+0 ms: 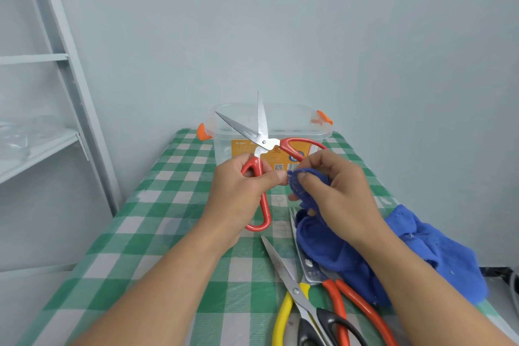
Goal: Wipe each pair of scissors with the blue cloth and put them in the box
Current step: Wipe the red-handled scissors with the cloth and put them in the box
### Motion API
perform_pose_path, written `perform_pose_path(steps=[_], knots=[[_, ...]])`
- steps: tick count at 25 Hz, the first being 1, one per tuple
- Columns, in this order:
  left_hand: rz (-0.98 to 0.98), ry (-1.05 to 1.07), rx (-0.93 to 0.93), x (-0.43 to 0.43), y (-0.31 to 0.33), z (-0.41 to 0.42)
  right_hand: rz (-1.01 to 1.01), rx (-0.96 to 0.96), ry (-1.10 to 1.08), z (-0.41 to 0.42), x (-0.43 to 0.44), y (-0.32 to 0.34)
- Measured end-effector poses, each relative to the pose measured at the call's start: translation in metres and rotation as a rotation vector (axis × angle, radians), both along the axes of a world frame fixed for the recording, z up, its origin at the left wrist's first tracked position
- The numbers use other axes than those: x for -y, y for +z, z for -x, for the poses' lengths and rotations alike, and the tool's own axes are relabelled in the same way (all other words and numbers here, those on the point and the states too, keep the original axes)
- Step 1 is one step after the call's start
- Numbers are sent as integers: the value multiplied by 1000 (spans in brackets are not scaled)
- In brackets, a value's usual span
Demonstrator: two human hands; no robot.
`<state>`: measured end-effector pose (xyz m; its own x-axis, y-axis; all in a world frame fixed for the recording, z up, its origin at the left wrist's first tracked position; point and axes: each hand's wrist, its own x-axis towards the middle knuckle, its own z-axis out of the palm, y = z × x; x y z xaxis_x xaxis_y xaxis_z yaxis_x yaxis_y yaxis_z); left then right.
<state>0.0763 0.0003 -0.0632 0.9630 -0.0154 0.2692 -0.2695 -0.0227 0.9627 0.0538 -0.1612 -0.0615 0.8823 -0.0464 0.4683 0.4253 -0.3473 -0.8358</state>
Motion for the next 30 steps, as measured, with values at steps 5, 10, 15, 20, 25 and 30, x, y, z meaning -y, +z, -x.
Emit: perform_pose_path(steps=[5, 10, 15, 20, 25, 30], knots=[[183, -75, -108, 8, 4, 8, -114, 40, 36, -3, -3, 1], [199, -23, -72, 12, 1, 7, -163, 58, 48, -2, -6, 2], [202, 48, -18, 19, -7, 4, -412, 6, 82, -3, -18, -3], [149, 49, 38, 28, -11, 4, -634, -134, 129, -5, -25, -3], [0, 50, 94, 31, -10, 11, -628, -192, 207, -8, -23, -4], [-34, 61, 74, 30, -10, 12, -564, -171, 227, -5, -20, -6]])
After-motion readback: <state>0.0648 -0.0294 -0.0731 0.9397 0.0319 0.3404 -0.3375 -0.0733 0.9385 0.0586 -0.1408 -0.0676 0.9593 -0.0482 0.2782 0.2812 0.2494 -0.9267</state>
